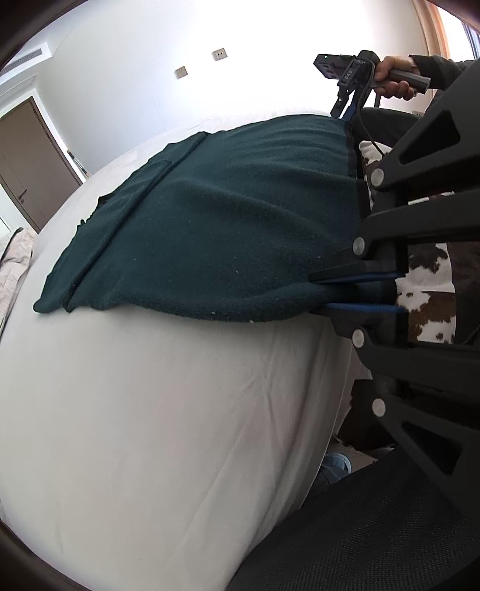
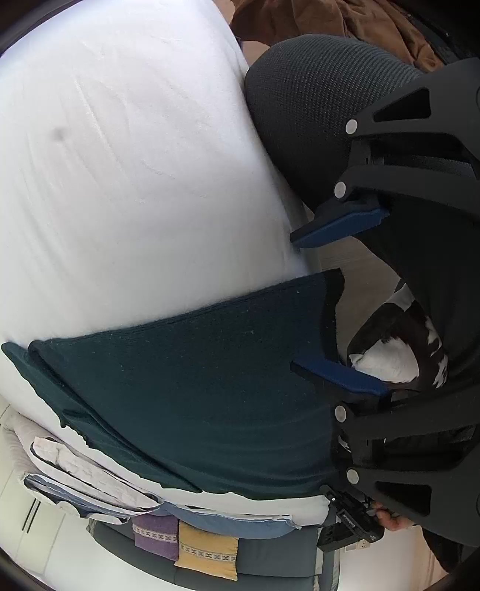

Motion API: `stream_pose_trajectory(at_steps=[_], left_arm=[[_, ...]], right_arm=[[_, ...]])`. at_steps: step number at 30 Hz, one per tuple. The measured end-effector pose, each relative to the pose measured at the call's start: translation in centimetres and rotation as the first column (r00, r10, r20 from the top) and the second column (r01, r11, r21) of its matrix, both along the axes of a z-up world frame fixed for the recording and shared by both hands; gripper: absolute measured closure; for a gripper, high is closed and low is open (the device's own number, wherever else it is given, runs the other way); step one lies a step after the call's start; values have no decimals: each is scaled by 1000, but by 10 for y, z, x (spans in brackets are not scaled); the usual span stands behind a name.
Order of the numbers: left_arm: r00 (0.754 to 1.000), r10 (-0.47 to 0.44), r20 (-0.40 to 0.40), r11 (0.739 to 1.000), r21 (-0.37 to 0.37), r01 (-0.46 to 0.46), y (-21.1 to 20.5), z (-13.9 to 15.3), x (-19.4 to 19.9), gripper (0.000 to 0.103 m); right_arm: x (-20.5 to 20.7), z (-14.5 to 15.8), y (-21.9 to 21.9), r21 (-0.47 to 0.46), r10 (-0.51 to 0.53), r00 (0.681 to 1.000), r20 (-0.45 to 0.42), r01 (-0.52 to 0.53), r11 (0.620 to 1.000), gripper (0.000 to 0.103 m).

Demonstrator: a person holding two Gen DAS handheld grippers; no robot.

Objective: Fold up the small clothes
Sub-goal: 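Grasp the hem with both tools and lift it toward the collar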

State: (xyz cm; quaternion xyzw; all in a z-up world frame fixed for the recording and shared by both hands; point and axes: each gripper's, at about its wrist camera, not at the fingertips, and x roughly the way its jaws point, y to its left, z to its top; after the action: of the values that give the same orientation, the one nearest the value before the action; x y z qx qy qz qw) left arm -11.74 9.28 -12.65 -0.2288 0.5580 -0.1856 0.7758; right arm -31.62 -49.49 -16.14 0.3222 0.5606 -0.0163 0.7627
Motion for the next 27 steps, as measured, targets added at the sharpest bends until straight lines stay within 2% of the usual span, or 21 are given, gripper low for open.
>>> stream_pose_trajectory(at_steps=[3,5,6,8,9,13,17,23,27], left_arm=[[1000,3,0,1000,-5,-3,1,1,-1,93],[1000,9,-3,1000,-13,-9,2,1,-1,93],[1000,11,-2,1000,-21,-11,3,1,0,93],[1000,17,-2,999,-47,-17,7,2,-1,93],[1000,20,0,998,-59,-20,8,3,-1,94],[999,36,23,993,-115,-33,11,14,0,94],[997,69,46,973,-222,-57,18,30,5,94],[986,128,105,937,-340,-85,28,60,23,95],[977,168,133,913,-395,-103,30,74,45,95]], right_arm=[[3,-5,-2,29,9,1000,-6,-8,1000,53],[5,-9,-2,41,9,1000,-19,-9,999,70],[4,-10,-2,44,11,1000,-19,-10,999,74],[0,-8,0,44,22,1000,-7,-22,999,90],[0,-6,2,43,26,1000,1,-26,999,94],[-5,14,5,56,31,996,84,-35,998,96],[-3,43,5,99,20,979,201,-41,994,96],[24,91,6,164,0,929,371,-65,984,96],[55,116,3,178,-28,899,438,-56,982,96]])
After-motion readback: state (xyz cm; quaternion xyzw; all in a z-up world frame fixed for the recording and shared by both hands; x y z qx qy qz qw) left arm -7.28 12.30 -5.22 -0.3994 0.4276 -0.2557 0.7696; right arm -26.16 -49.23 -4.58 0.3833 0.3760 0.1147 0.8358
